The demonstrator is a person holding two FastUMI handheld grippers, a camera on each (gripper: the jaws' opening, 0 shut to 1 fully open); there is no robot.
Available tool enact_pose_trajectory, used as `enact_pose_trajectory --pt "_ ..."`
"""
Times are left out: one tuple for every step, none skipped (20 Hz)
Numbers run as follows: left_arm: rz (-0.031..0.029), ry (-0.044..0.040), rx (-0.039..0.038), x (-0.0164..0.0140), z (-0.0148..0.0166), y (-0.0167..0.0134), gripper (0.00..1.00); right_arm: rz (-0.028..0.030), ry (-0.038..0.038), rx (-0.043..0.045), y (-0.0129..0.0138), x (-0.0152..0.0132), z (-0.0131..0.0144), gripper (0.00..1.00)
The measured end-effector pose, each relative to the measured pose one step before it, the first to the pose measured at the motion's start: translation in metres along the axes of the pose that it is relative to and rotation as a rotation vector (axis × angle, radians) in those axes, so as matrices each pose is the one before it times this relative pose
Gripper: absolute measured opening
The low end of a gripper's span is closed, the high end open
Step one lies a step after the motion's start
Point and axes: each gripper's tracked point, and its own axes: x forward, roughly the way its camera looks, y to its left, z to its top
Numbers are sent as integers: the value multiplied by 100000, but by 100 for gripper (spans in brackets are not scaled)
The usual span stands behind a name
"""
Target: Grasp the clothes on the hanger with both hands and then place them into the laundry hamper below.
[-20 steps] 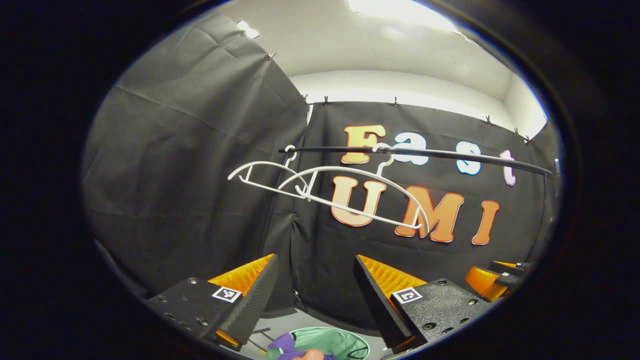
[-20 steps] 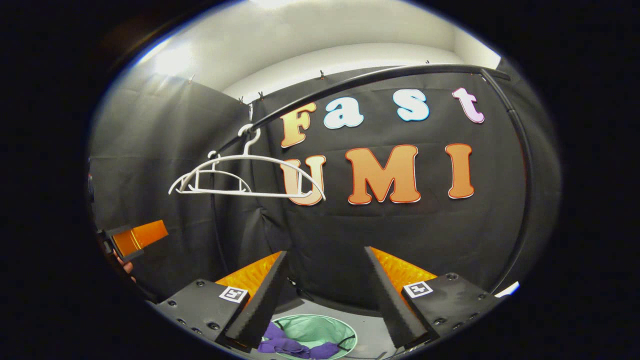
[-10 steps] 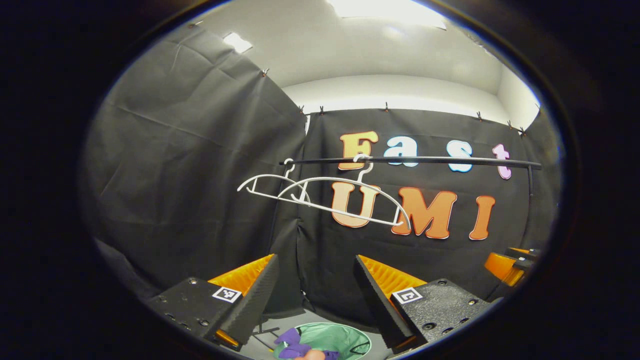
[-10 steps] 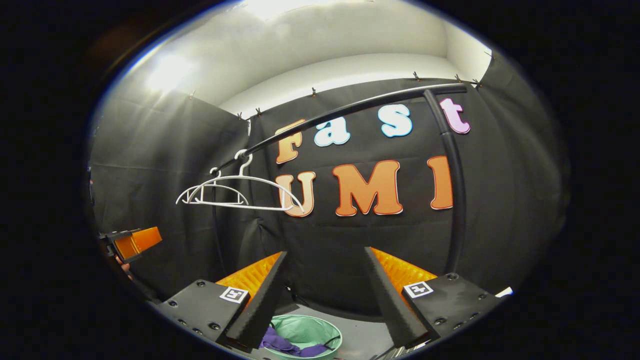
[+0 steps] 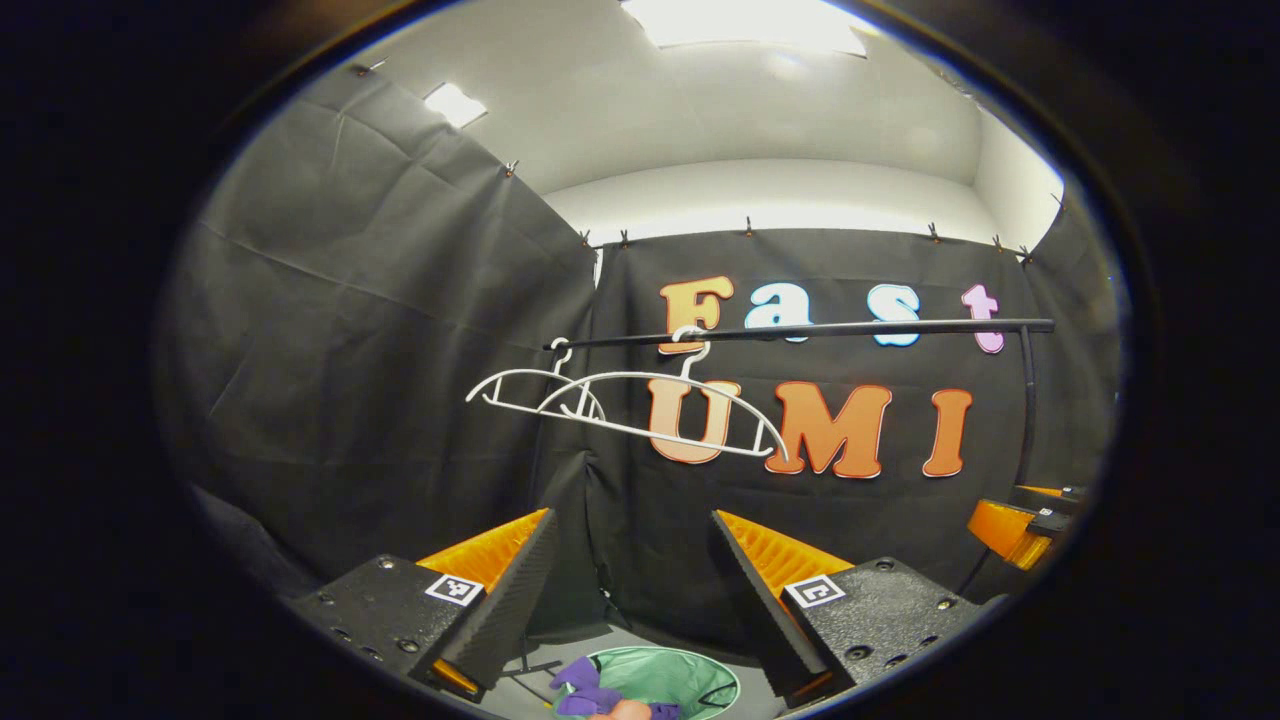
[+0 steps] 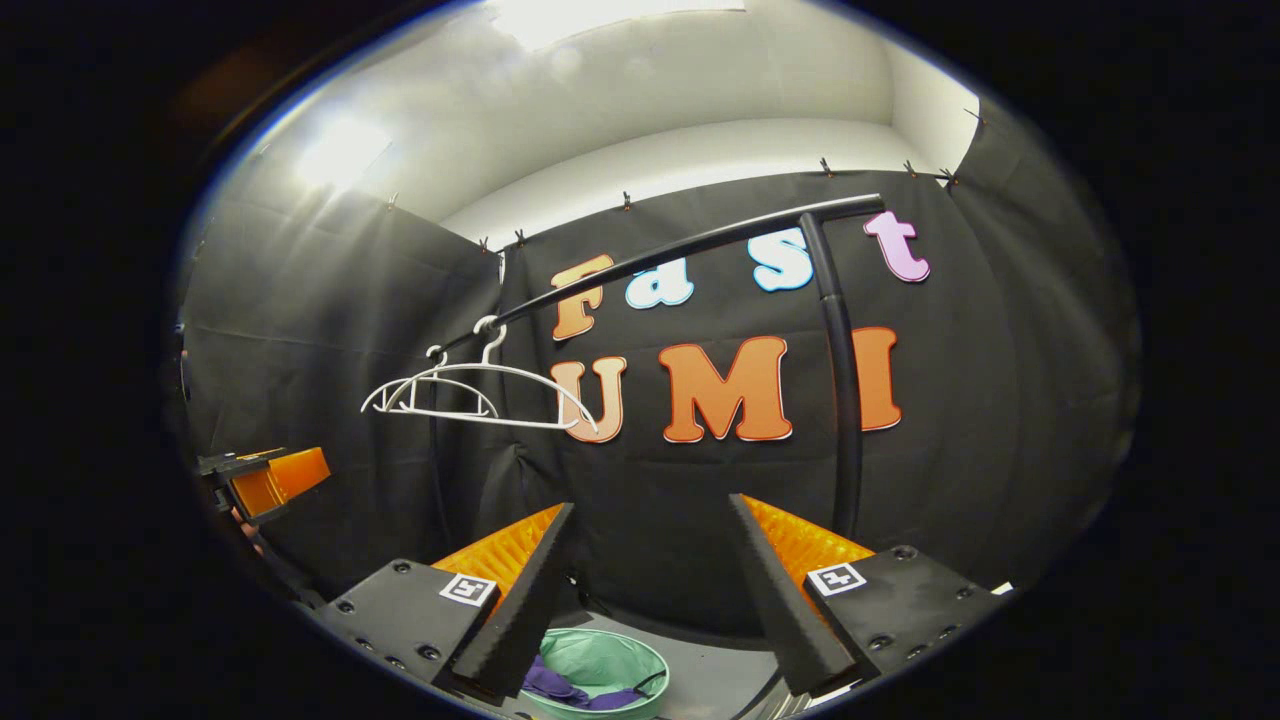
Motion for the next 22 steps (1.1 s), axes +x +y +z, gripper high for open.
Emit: enact_pose_trajectory --pt "-111 341 575 -194 -46 -240 91 185 -81 -508 -25 -267 146 89" --pt "-275 217 609 -148 -12 -247 91 722 -6 -475 99 -233 108 98" --pt "12 -311 455 -253 39 -193 90 595 -292 -371 79 -284 215 98" --pt "55 -511 228 -273 125 -154 94 68 -479 -299 -91 -180 94 98" --pt "-381 -211 41 -179 12 -178 94 -298 -450 -196 -141 -173 114 98" --pt "-711 229 21 -231 -14 -224 93 -556 -141 -104 -139 -96 8 98" --pt "-324 270 29 -79 -37 -130 91 -125 226 -71 -3 -97 -89 98" --pt "33 -90 -141 -168 22 74 91 388 133 152 206 -119 2 89" --pt "-55 -151 -234 -83 17 57 91 255 34 139 152 -64 10 98" --pt "236 41 -151 -7 -55 46 91 160 165 2 -38 -91 -130 98" --pt "293 198 -48 -31 -29 110 91 -42 180 22 61 58 -31 98" --pt "94 48 -127 -35 -48 80 91 -147 245 27 -55 -1 -83 98" --pt "142 -182 -146 -40 44 87 91 -106 -6 81 -38 -129 -5 89" --pt "288 -68 -154 -8 111 186 91 -130 -247 213 -24 -65 85 98" --pt "169 152 -361 8 -60 96 91 -95 -131 367 44 47 30 98" --pt "-143 91 -542 -227 -5 -16 91 -61 -35 394 -74 -335 -116 98" --pt "-348 -368 -341 -85 67 9 91 -14 0 555 14 -128 -142 98" --pt "-259 -158 118 76 59 -77 91 -408 31 540 -83 38 -140 98" --pt "-175 141 453 -24 14 31 91 -488 212 308 -112 40 -123 98" --pt "-281 133 508 -26 -123 -96 91 -301 445 49 -65 -142 -125 98" --pt "-269 130 130 44 -1 -131 91 -227 365 -84 -89 18 -183 98" --pt "19 138 -117 44 -52 -132 91 -271 195 -126 -187 -24 16 98"
